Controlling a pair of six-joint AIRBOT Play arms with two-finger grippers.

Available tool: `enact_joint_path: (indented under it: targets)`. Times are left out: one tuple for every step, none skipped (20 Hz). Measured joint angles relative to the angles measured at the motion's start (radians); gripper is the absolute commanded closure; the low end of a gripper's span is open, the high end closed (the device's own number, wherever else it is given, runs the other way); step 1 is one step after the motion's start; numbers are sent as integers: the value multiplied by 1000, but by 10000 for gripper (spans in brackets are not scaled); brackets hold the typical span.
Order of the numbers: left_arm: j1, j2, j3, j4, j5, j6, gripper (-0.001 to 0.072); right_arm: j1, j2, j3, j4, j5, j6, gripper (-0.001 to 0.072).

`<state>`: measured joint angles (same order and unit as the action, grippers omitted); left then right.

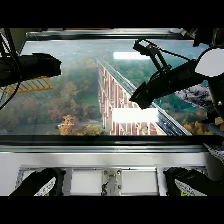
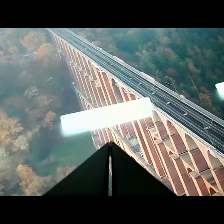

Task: Fold the clothes and pants, and hang the long-sleeved shirts on hangers.

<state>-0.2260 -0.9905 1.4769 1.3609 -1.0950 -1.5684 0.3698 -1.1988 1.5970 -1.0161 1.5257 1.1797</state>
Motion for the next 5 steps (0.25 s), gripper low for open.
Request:
enact_joint_path:
  targets:
    - [0, 0, 0, 0, 0, 0, 693, 1, 0, 0, -2, 2, 0, 693]
    - [0, 0, 0, 0, 0, 0, 693, 2, 0, 0, -2, 2, 0, 692]
    - [0, 0, 0, 0, 0, 1, 693, 2, 0, 0, -2, 3, 0, 693]
    - [0, 0, 0, 0, 0, 3, 693, 2, 0, 0, -2, 4, 1, 693]
    - [0, 0, 0, 0, 0, 2, 693, 3, 0, 0, -2, 4, 1, 692]
